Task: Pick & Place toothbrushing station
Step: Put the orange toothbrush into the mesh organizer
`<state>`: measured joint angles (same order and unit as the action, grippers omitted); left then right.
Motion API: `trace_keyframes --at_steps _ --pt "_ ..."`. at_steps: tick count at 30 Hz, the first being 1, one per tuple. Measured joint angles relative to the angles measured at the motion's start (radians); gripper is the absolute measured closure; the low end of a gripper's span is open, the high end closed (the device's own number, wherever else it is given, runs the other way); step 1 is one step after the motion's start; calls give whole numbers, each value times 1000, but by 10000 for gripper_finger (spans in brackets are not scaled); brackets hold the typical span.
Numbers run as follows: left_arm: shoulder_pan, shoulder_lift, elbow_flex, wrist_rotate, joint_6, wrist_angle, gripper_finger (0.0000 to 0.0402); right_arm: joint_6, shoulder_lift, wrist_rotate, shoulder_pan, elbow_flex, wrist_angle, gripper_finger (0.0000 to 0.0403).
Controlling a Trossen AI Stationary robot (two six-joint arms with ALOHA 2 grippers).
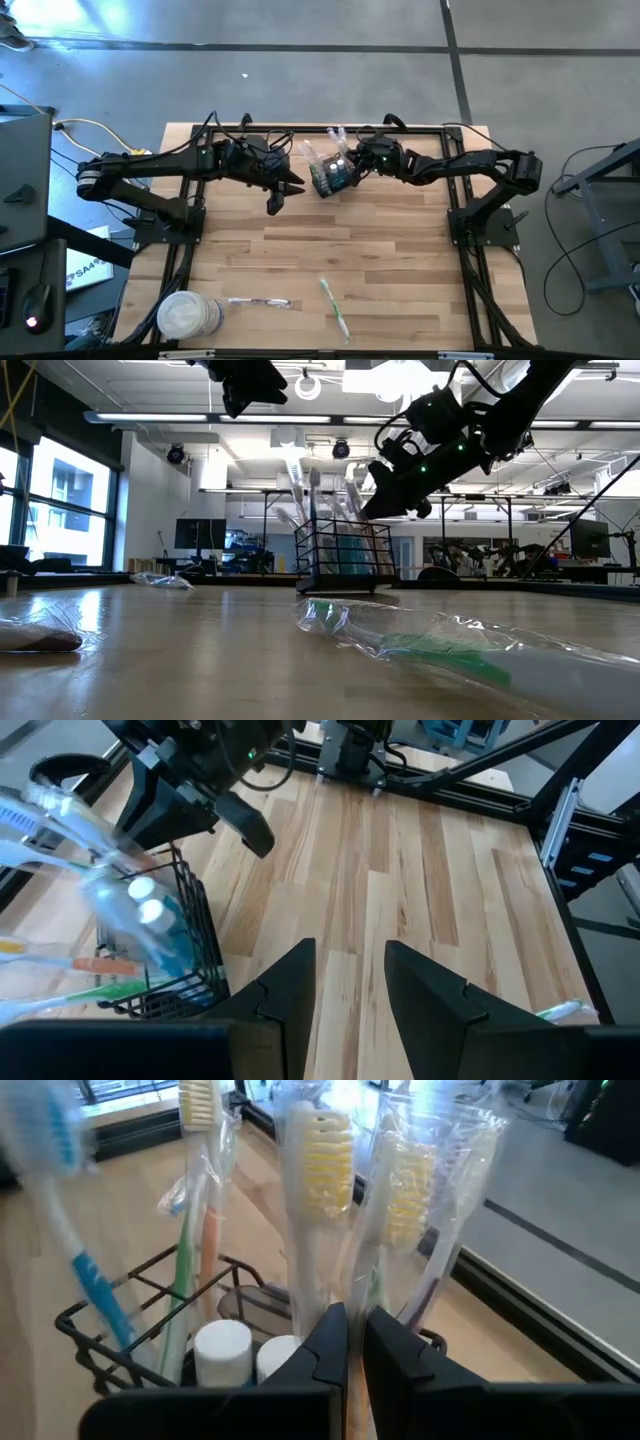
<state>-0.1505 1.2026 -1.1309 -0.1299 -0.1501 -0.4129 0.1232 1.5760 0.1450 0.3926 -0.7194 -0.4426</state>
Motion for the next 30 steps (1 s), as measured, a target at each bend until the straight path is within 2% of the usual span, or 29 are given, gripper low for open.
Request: trace_keyframes --at_steps 30 --pt "-1 0 0 9 14 0 279 13 1 -18 -13 -1 36 376"
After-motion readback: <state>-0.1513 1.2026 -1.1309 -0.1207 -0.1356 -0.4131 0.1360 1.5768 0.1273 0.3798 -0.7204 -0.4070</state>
